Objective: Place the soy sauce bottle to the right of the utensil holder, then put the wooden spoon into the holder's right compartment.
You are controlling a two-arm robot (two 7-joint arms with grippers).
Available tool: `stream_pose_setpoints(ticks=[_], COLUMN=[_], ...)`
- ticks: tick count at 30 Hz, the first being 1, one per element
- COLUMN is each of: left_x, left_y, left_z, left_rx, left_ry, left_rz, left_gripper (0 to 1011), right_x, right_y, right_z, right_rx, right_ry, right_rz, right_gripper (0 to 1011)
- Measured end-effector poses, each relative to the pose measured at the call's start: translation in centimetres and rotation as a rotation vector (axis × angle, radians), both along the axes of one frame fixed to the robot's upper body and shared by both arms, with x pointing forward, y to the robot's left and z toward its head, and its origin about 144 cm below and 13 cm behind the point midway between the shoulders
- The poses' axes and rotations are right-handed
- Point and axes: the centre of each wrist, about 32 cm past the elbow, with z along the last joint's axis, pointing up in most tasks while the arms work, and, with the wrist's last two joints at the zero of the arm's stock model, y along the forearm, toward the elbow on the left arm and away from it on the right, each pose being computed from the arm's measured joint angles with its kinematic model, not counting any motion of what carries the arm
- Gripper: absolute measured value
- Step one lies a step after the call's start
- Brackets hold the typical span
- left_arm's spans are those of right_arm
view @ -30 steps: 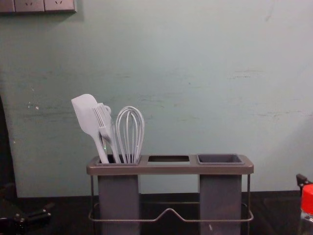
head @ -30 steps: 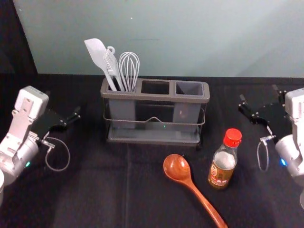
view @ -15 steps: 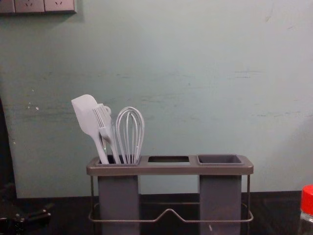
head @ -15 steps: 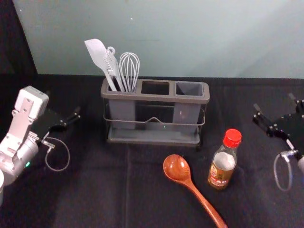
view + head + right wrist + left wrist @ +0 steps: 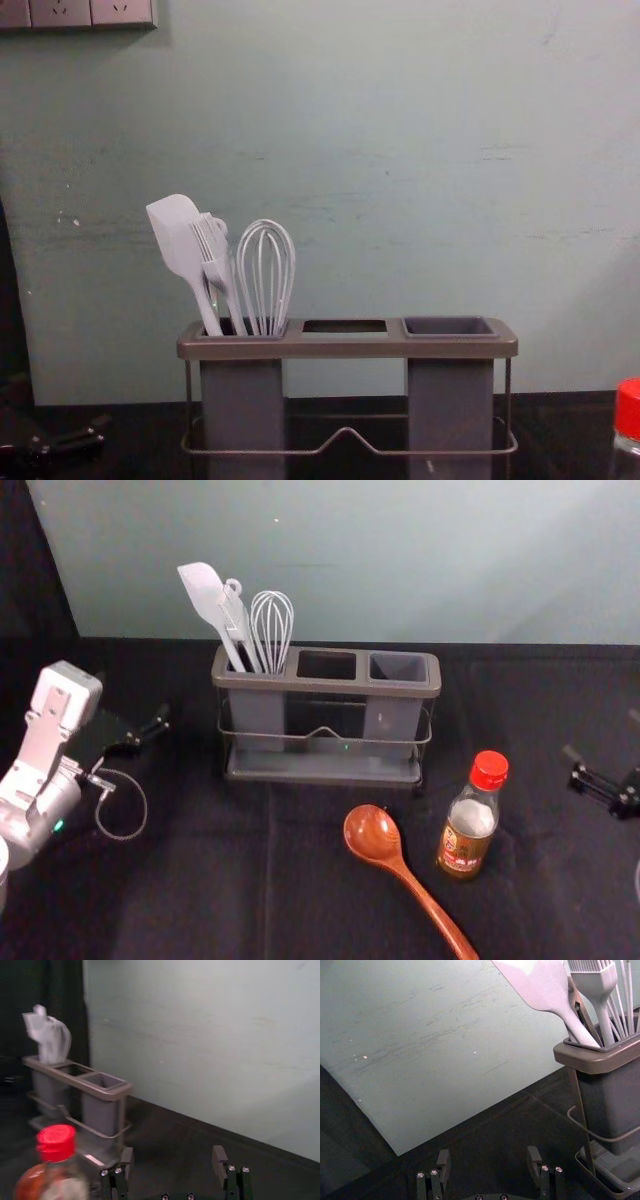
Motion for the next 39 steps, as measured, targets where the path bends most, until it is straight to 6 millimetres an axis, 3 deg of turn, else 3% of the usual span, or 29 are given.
stream_pose_setpoints(ticks=[7,19,28,39], left_x=[0.0,0.0,0.0,0.0], left_y=[0.0,0.0,0.0,0.0], left_z=[0.0,0.0,0.0,0.0], left_rx=[0.0,0.0,0.0,0.0], left_ry=[0.0,0.0,0.0,0.0], left_rz=[0.0,0.0,0.0,0.0], left_gripper=[1005,1005,1005,1005], right_x=[-1.6,-2.1,-0.5,3.0], right_y=[-1.0,0.9,1.8,3.0], right_z=[0.6,-0.4,-0.8,-2.0], right_rx=[0.071,0.093,0.057,0.125], right_ry=[0.058,0.107,0.065,0.05], right_rz=[0.14,0.297,0.318,0.325], right_gripper=[1004,1004,1004,1004])
